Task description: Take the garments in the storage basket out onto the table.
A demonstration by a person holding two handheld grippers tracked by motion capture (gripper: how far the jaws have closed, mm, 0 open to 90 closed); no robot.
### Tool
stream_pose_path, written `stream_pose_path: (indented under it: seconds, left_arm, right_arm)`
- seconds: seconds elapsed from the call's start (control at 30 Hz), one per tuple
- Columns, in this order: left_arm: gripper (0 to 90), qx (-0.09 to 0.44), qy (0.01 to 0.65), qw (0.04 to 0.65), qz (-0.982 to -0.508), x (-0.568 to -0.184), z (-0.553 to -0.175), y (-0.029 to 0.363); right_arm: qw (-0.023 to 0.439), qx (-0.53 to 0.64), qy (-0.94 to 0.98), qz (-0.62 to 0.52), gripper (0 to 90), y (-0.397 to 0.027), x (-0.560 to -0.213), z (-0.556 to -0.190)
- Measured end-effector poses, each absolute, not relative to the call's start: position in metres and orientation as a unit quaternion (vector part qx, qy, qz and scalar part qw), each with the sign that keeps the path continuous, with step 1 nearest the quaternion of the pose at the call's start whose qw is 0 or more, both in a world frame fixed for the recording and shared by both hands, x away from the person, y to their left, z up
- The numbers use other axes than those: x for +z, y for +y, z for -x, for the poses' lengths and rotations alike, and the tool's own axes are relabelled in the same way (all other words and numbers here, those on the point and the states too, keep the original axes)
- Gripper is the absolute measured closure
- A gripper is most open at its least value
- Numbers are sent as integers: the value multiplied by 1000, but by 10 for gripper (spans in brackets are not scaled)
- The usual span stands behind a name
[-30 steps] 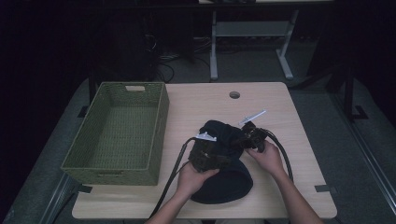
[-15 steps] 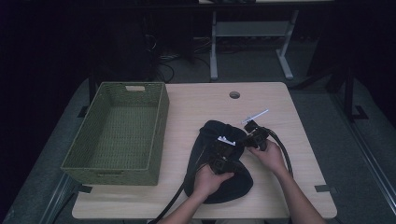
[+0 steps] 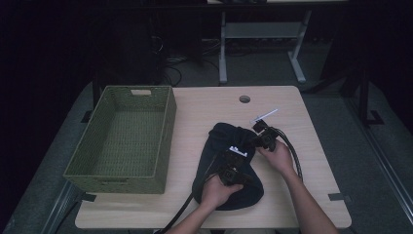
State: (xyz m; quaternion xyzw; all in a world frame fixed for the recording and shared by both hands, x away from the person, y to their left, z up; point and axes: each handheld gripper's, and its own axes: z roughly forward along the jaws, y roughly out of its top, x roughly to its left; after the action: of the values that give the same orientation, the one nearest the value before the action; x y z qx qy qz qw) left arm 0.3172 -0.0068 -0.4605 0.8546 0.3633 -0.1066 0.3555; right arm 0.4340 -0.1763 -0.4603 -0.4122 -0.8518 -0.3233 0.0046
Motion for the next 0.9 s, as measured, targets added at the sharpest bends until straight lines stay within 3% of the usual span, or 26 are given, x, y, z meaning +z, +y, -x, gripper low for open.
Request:
stream_pose_path:
  seconds: [0.37, 0.6, 0.9]
  left_arm:
    - [800, -105, 358, 354, -857, -461, -315, -6]
    - [799, -118, 334, 427, -832, -435, -300, 2]
    - [815, -115, 317, 371, -865, -456, -280, -7]
  right_arm:
    - [-5, -317, -849, 423, 898, -177, -459, -449]
    - [-9, -350, -837, 422, 890, -192, -446, -433]
    - [3, -351, -840, 413, 890, -195, -442, -421]
